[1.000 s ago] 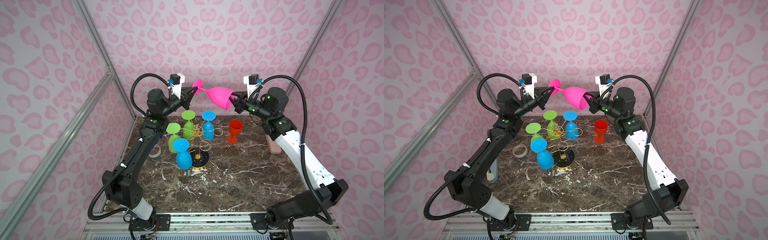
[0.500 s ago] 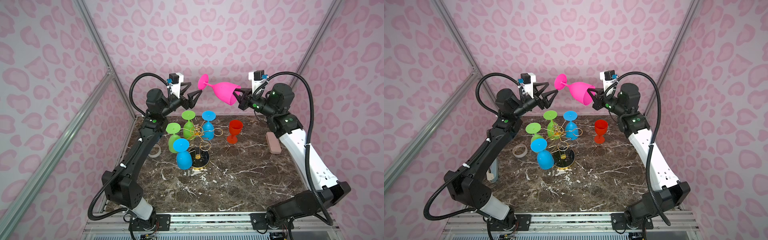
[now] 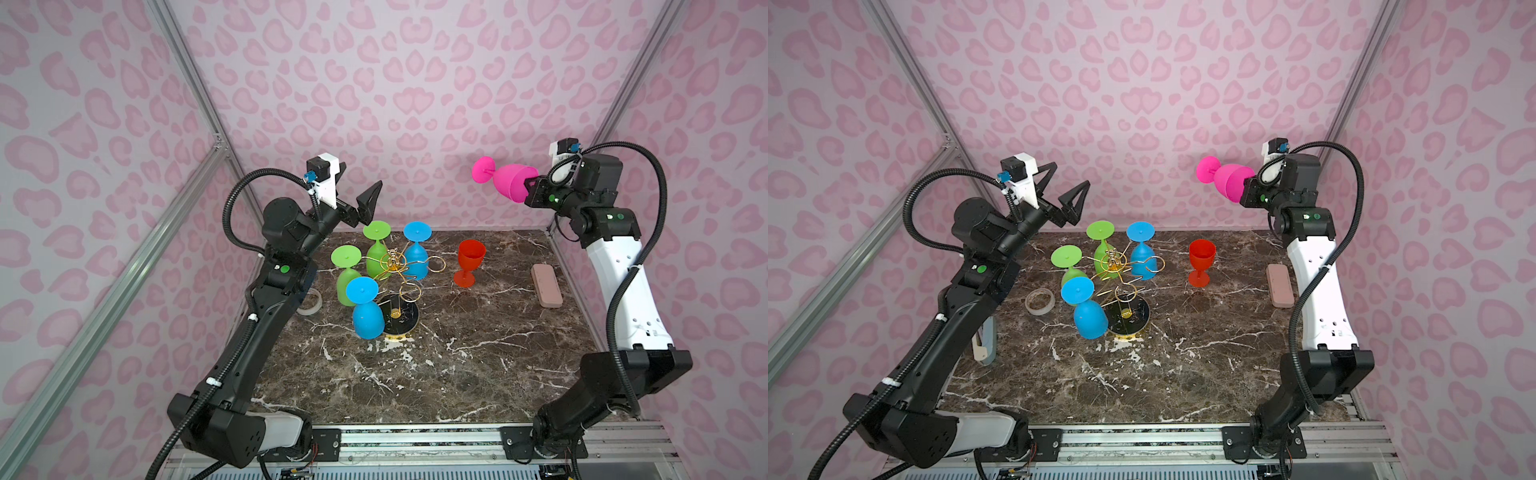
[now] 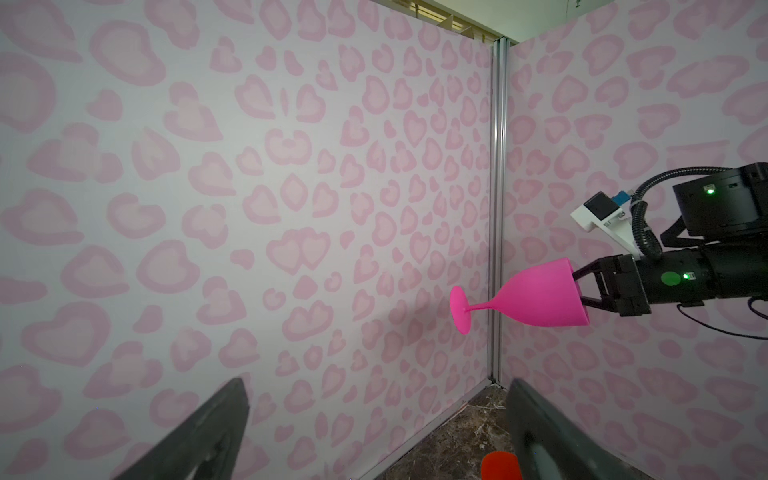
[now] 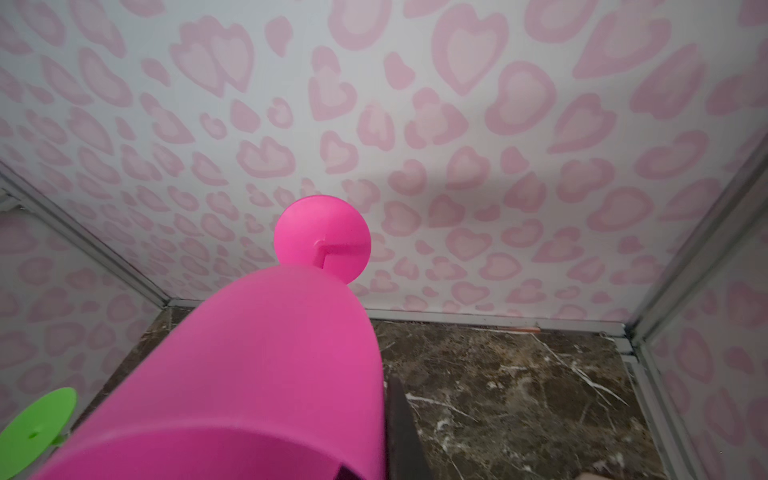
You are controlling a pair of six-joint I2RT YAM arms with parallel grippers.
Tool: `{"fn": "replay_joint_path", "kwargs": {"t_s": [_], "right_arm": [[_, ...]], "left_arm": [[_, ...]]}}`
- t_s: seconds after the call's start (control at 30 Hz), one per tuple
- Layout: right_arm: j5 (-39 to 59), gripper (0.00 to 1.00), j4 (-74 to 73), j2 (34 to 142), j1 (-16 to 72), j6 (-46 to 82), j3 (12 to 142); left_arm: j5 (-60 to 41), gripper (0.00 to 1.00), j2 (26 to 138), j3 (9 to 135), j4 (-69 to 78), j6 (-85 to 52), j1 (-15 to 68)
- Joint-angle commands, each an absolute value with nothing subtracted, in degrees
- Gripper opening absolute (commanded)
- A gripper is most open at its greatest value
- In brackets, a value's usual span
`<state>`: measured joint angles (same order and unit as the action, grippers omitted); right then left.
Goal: Take the wine glass off the wine glass rack
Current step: 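Carry the pink glass toward the red glass while the left arm withdraws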
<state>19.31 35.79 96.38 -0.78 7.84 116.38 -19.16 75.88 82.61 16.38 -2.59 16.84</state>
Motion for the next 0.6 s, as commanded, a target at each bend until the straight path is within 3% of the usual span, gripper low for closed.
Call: {"fn": "replay_joint_path", "kwargs": {"t_s": [0.0,0.23,0.43,0.57], "right_arm": [[12.1,0.0,46.9,100.9,-1.2,3.4,121.3],[-0.4,0.0,62.0,114.3,0.2,-2.1,136.6],[-5.5,0.0,74.8,127.6,2.5,-4.5,151.4],[-5.5,0.0,75.7,130.2,2.8,-5.3,149.0]], "left_arm": [[-14.4,0.97,73.3,80.4,17.6,-1.8,16.1],[-10.1,0.98,65.6,72.0,17.7,-4.9,13.8],[-7.0,0.98,62.6,69.1,17.1,-6.4,13.8],[-7.6,0.97,61.0,68.2,15.7,-5.3,13.9]]}}
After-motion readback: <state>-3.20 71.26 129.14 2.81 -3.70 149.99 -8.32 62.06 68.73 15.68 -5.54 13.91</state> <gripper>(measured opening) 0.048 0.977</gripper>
